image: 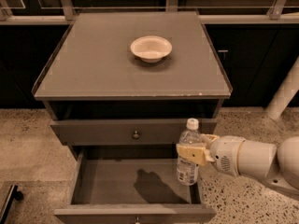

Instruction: Pick blue plastic bottle from middle drawer and place on counter

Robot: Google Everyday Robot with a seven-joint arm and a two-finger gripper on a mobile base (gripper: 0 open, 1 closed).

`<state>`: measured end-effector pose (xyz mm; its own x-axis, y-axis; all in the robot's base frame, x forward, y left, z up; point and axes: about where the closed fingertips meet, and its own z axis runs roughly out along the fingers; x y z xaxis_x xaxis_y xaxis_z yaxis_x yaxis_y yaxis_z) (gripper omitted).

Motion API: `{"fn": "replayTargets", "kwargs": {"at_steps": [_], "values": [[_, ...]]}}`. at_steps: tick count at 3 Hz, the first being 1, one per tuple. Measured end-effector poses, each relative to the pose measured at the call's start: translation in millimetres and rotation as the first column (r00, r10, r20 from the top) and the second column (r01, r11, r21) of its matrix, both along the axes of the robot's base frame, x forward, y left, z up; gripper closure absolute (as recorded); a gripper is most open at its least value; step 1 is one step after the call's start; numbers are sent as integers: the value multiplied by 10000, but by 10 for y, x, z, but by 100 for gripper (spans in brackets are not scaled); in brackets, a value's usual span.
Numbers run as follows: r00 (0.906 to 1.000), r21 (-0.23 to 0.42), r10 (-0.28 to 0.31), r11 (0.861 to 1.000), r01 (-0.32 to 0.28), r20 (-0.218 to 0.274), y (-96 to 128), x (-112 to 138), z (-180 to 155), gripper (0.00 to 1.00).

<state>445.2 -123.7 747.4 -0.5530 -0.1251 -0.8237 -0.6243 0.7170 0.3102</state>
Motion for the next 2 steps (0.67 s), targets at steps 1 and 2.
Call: {"fn": "replayTargets", "kwargs": {"at_steps": [1, 2], "values": [[9986, -777, 451, 9961, -428, 289, 61, 209, 357, 100], [9911, -2050, 1165, 9735, -1013, 638, 261, 514, 928, 100]]}}
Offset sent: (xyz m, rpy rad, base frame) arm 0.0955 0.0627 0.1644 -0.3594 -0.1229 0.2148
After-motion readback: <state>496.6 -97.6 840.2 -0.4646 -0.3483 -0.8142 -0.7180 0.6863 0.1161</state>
